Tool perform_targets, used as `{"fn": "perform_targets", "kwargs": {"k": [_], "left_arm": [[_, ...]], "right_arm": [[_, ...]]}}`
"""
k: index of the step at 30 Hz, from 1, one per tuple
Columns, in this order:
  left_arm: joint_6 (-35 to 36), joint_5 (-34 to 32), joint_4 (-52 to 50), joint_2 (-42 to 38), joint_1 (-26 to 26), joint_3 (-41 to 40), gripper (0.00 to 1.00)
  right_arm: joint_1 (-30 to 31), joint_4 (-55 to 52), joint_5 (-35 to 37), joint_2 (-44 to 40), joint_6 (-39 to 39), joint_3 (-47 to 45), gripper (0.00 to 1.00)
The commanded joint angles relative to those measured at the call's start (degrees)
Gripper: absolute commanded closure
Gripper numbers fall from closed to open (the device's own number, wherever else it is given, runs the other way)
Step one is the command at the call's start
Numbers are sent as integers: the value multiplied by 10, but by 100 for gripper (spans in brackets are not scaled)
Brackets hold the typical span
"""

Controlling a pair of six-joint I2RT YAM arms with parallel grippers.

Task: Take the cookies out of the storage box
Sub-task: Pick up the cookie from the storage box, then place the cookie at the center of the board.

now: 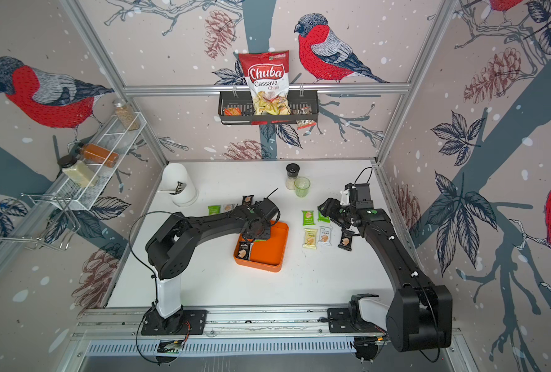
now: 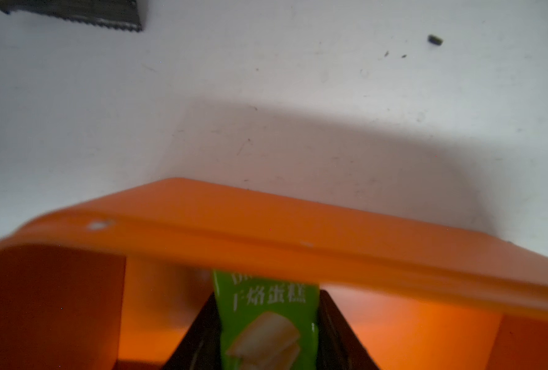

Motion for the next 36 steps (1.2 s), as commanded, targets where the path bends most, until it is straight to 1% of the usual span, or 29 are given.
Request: {"fn": "perform_targets", "kwargs": {"k": [1, 8, 9, 14, 17, 21, 28, 32, 36], "left_arm": [[3, 15, 0, -27, 1, -6, 61], [-16, 42, 15, -97, 0, -27, 61], [-19, 41, 12, -107, 0, -28, 60], [-25, 6, -10, -170, 2, -43, 60], [-22, -9, -25, -212, 14, -67, 59], [-22, -20, -37, -270, 46, -126, 59], [8, -31, -27, -361, 136, -257, 59], [37, -41, 4, -385, 177, -312, 58], [67, -35, 37, -379, 214, -343, 58]], "right_arm": [[9, 12, -5, 0, 8, -3, 33], [47, 43, 0, 18, 30, 1, 33], [55, 48, 4, 35, 35, 4, 33], [97, 74, 14, 74, 50, 27, 33], [120, 89, 14, 104, 59, 45, 33], [150, 103, 17, 142, 68, 73, 34], [188, 115, 29, 176, 83, 91, 33], [202, 118, 39, 180, 91, 91, 33], [217, 121, 52, 179, 101, 84, 34]]}}
